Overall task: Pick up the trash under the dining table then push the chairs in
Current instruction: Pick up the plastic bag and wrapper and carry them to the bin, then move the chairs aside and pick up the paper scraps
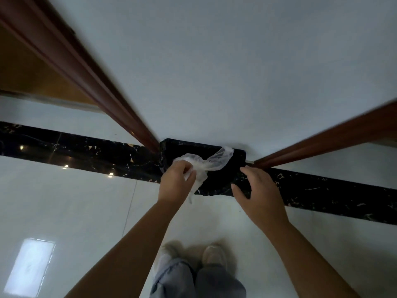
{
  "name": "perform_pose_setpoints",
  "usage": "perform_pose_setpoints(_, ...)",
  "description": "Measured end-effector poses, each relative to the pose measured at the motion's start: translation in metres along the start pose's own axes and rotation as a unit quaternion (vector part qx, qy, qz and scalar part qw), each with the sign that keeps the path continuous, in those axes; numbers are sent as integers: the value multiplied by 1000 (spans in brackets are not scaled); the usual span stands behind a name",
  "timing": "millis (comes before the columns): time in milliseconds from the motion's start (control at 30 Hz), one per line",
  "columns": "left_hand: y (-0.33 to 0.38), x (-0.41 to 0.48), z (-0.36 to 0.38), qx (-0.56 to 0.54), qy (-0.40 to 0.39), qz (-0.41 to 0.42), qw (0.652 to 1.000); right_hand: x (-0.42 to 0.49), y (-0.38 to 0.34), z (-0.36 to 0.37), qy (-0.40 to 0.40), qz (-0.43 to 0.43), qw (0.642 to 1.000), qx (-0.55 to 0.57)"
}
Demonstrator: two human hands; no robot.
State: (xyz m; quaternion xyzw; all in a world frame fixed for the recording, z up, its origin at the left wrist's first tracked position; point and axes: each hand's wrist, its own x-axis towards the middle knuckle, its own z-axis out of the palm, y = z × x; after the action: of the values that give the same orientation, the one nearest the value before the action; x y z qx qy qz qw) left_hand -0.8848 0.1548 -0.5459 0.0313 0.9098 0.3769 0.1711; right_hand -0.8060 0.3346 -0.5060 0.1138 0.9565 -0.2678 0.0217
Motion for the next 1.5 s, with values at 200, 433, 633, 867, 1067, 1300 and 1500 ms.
perform_pose_setpoints(200, 11, -4, -4, 44, -1, 11, 999, -9, 0, -17, 11, 25, 1000, -1)
perform_pose_setpoints(433, 54, -64, -72, 131, -28, 105, 985, -31, -37, -73, 2, 46, 999, 6)
perform_pose_setpoints(633, 101, -108, -146, 149, -35, 120, 981, -55, -90, -142, 32, 45, 998, -13)
perform_pose_setpoints(867, 166, -155, -213, 210, -25, 215, 953, -108, -142, -213, 42, 62, 996, -58)
perform_pose_setpoints(1067, 211, -199, -244, 215, -58, 311, 924, -178, -179, -253, 98, 119, 984, -86)
perform_pose_setpoints(1300, 250, -235, -261, 191, -103, 412, 885, -263, -205, -296, 205, 227, 947, -102)
perform_pose_setpoints(1500, 283, -276, -257, 185, -190, 534, 803, -332, -237, -312, 259, 337, 899, -105)
